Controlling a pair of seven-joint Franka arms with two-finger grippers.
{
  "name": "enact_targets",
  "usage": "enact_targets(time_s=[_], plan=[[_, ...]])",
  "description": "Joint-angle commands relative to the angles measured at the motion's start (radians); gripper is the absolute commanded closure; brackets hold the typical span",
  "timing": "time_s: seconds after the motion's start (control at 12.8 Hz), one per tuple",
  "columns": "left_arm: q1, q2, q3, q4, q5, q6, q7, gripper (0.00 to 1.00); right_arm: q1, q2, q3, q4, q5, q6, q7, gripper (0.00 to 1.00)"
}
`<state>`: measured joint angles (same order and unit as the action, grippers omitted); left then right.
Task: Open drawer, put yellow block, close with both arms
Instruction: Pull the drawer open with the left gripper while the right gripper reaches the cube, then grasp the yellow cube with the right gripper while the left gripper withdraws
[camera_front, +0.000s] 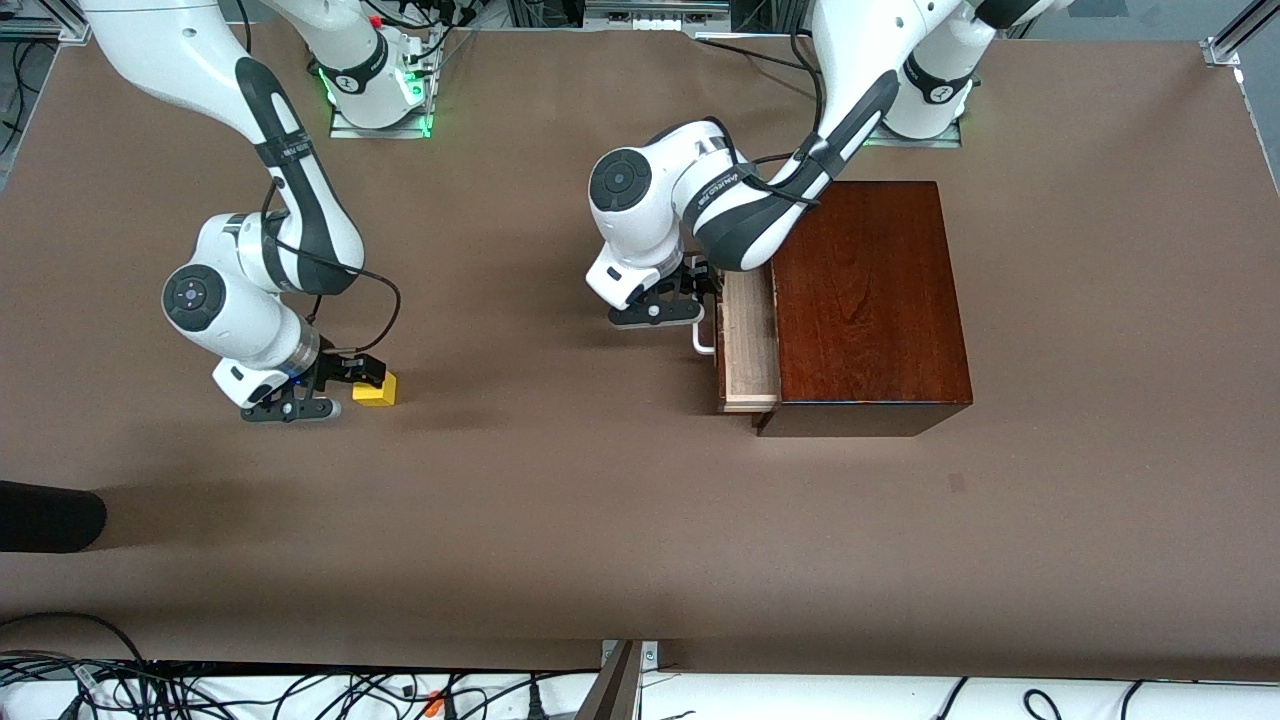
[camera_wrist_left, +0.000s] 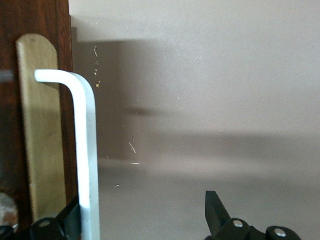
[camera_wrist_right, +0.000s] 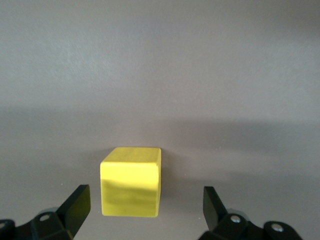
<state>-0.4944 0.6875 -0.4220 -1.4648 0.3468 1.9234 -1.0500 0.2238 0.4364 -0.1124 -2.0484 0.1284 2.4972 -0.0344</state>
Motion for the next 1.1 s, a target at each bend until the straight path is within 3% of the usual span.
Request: enact_targets(time_s=[0.0,0.31,0.55,0.86,1.02], plan=[[-0.016,0.007,-0.003,0.05,-0.005,-0.056,0.005,0.0,0.0,-0.004,0.014,-0.041,0.049,0.052,0.008,0.0],[-0.015,-0.035,-0.007,0.112,0.024,-0.194,0.021,0.0,0.0,-0.004,0.014,-0.038,0.05,0.051,0.008,0.0],[-0.009,-0.084,-0.006,0.219,0.012,-0.343,0.12,0.0,0.0,0.011,0.025,-0.038,0.077,0.063,0.008,0.02],[0.054,-0.206,-0.004,0.274,0.003,-0.53,0.312,0.0,0.0,0.019,0.031,-0.039,0.08,0.078,0.005,0.17],[0.135,-0.268,-0.007,0.291,0.003,-0.589,0.417,0.0,0.0,0.025,0.031,-0.038,0.08,0.078,-0.007,0.25]])
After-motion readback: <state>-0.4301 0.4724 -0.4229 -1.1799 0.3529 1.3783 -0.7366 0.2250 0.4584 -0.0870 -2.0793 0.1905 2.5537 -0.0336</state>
